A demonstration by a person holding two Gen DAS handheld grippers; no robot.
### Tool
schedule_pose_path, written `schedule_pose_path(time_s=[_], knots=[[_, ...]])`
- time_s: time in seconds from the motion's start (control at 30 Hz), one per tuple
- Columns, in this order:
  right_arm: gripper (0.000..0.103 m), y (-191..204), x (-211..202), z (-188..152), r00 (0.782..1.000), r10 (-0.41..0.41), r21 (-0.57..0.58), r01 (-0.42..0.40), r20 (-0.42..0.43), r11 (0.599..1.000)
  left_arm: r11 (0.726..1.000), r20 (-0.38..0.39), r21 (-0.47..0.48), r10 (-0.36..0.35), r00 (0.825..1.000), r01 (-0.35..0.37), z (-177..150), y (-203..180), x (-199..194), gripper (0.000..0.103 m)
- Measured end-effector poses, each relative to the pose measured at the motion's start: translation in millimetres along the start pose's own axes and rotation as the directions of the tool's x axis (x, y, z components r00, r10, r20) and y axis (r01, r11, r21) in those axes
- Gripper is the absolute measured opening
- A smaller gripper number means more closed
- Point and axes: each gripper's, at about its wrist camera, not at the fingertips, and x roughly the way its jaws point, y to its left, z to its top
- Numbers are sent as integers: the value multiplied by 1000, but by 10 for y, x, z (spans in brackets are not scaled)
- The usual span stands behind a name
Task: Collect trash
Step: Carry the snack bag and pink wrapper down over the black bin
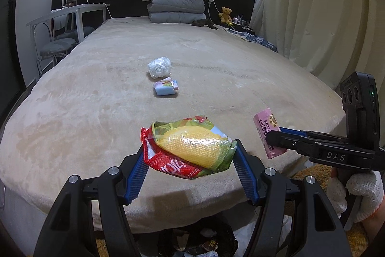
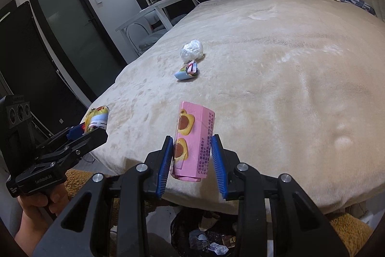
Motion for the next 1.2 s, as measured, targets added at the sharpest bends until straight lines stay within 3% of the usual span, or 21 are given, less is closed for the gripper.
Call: schedule_pose_path(time_s=[0.57,0.8,1.07,1.2], knots=[[35,209,-239,-488,1000,-1,-4,1,-12,1000,999,-33,23,-23,999,23,-525,-238,-293,65],[35,250,-304,-639,1000,4,8,-4,-18,1000,999,-61,-24,-26,998,25,-717,-248,-368,65],[35,322,-214,-818,997,0,21,2,-83,1000,998,-139,-55,-36,990,28,-929,-323,-285,65],[35,301,-95,-914,989,-4,53,12,-149,998,996,-211,-89,-45,976,26,-1034,-297,-159,65]])
